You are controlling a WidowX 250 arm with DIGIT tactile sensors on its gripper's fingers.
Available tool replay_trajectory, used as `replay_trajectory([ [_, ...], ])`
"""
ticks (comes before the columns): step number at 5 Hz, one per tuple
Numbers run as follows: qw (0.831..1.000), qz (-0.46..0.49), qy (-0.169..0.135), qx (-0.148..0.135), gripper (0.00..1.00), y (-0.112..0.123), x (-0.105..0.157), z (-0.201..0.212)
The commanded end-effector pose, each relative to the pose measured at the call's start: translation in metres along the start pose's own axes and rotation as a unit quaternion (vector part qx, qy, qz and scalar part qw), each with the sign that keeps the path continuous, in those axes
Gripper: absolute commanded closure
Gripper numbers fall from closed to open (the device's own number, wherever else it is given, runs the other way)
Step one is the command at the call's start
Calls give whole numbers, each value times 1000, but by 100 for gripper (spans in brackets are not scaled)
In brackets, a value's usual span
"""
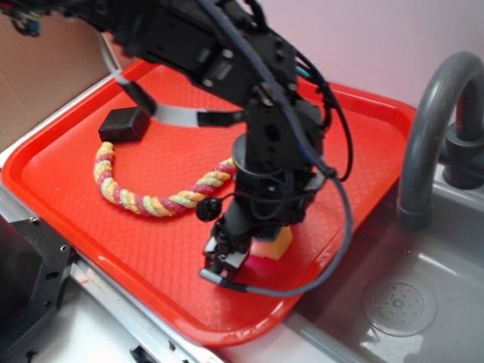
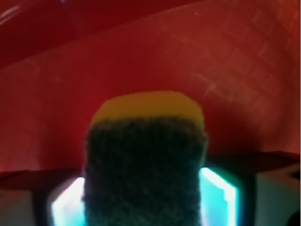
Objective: Grab the green sponge.
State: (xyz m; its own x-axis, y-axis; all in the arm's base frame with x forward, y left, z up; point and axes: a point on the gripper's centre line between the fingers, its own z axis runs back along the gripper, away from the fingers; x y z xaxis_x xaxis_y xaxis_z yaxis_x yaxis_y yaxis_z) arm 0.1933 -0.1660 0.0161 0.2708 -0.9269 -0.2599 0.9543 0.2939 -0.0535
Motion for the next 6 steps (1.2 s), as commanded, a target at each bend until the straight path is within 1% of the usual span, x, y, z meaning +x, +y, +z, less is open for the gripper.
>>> replay_trajectory([
  [1,995,83,-50,12,100,-8,-28,40],
  [2,973,203,-114,-2,100,2,-58,81],
  [3,928,314,-191,-59,100,6,-97,119],
  [4,876,426,-211,-79,100,-9,-124,148],
  [5,814,534,-215,-77,100,-22,-156,162],
  [6,764,630,-133,-42,100,-18,-147,162],
])
